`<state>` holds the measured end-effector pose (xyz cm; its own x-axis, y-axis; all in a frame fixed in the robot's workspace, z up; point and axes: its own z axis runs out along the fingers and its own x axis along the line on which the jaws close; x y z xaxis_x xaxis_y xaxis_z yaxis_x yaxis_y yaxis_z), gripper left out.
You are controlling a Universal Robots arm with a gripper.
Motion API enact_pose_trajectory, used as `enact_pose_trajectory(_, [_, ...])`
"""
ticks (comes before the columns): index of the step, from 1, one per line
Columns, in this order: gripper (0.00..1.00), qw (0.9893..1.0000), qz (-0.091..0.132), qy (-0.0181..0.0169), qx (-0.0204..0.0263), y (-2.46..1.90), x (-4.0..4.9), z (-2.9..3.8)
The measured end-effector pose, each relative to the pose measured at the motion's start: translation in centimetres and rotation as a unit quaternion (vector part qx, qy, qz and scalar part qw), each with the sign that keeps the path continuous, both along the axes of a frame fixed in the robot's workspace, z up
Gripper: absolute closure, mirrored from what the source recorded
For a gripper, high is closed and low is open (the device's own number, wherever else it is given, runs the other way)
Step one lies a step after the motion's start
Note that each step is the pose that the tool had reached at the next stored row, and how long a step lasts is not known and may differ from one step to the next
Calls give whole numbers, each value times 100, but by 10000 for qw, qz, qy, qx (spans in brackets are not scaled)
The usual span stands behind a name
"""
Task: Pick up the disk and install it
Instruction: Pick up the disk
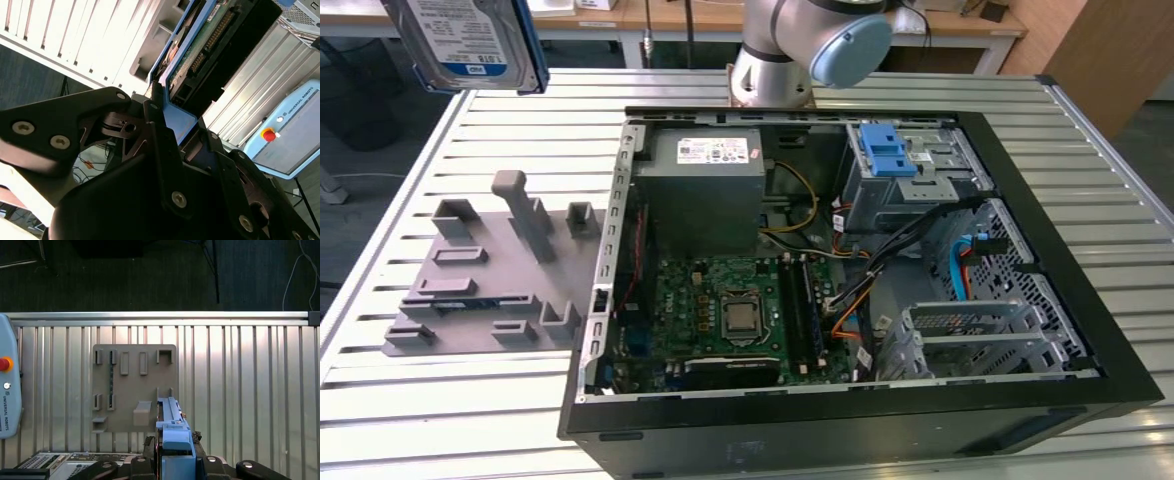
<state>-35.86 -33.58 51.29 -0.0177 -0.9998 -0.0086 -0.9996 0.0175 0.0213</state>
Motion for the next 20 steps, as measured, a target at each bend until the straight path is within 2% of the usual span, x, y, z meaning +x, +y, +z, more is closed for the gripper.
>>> enact_pose_trajectory(9, [63,10000,0,0,0,-2,121,0])
enact_pose_trajectory(20, [63,10000,0,0,0,-5,319,1])
